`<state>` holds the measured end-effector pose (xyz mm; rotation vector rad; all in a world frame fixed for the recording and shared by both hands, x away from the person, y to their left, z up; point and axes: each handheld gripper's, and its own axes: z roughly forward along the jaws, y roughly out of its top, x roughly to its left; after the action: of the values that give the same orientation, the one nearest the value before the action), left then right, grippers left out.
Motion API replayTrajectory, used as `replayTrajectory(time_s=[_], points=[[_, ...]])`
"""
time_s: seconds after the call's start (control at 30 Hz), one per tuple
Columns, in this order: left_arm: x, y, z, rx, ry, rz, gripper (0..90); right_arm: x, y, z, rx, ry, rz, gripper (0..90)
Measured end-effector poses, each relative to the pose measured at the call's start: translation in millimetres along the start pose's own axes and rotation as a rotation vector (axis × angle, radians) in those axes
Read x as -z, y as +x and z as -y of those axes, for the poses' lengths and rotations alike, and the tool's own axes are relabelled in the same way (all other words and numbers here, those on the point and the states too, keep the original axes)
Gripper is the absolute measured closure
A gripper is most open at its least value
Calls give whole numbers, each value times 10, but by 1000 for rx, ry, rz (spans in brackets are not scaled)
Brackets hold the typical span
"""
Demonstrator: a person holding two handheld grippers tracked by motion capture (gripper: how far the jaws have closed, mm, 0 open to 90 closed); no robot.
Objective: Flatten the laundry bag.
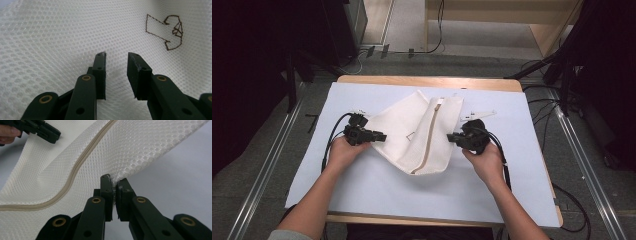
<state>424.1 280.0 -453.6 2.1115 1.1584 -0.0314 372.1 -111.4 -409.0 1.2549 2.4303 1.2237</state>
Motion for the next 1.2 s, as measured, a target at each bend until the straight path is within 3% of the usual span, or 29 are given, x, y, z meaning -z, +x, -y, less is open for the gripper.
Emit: replayTrajectory(time_s=[0.27,0.4,0.6,0.77,0.83,1.03,1.2], points=[[-16,44,-12,27,-38,-13,693,119,-113,250,-25,-2,31,869],[-8,56,-10,28,-35,-7,686,134,-149,401,-56,6,37,863],[5,48,-16,26,-31,-22,672,104,-148,535,-55,17,45,841],[17,60,-25,30,-33,-30,657,112,-154,591,-62,22,38,702],[26,66,-29,33,-37,-33,650,166,-174,602,-76,15,38,657],[128,56,-43,55,-83,-24,629,460,-241,631,-74,-56,105,642],[218,4,-38,51,-99,-22,598,535,-419,568,-97,-97,145,723]])
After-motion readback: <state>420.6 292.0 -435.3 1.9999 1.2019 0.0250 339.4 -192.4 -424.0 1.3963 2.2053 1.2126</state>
